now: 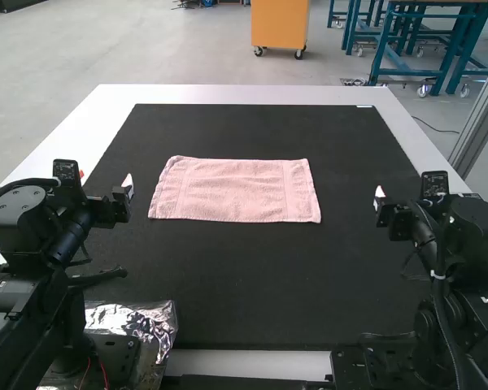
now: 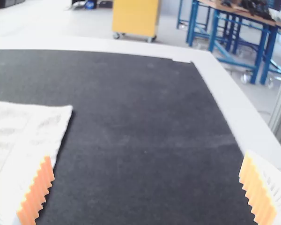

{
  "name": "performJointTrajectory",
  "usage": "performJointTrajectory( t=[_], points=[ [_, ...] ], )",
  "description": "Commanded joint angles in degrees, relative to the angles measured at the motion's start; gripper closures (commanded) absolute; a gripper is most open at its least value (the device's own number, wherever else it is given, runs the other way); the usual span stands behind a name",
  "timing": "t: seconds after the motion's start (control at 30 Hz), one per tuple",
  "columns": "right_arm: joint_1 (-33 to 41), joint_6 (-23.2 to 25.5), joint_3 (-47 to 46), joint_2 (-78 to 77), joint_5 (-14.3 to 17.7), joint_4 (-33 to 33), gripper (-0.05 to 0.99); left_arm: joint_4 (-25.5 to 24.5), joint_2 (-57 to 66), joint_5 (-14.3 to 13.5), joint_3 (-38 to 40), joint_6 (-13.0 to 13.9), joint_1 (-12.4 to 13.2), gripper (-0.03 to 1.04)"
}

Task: Fold the towel.

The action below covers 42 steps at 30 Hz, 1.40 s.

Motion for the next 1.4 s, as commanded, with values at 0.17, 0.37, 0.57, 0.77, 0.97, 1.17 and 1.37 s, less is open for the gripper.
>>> performJointTrajectory(
  t=[0.17, 0.37, 0.57, 0.77, 0.97, 1.17, 1.37],
  points=[
    [-0.43, -0.4, -0.4, -0.56, 1.0, 0.37, 0.02, 0.25, -0.32, -0.42, -0.3, -0.49, -0.14, 0.04],
    [-0.51, -0.4, -0.4, -0.56, 1.0, 0.37, 0.02, 0.25, -0.32, -0.42, -0.3, -0.49, -0.14, 0.04],
    [-0.51, -0.4, -0.4, -0.56, 1.0, 0.37, 0.02, 0.25, -0.32, -0.42, -0.3, -0.49, -0.05, 0.04],
    [-0.51, -0.4, -0.4, -0.56, 1.0, 0.46, 0.02, 0.25, -0.32, -0.33, -0.3, -0.57, -0.14, 0.04],
    [-0.43, -0.4, -0.4, -0.56, 1.0, 0.37, 0.02, 0.25, -0.32, -0.33, -0.3, -0.49, -0.05, 0.04],
    [-0.51, -0.4, -0.4, -0.56, 1.0, 0.37, 0.02, 0.25, -0.32, -0.33, -0.3, -0.57, -0.05, 0.04],
    [-0.34, -1.81, -0.4, -0.56, -2.69, 0.1, 0.02, 0.34, -0.32, -0.42, -0.3, -0.49, -0.49, 0.04]
  ],
)
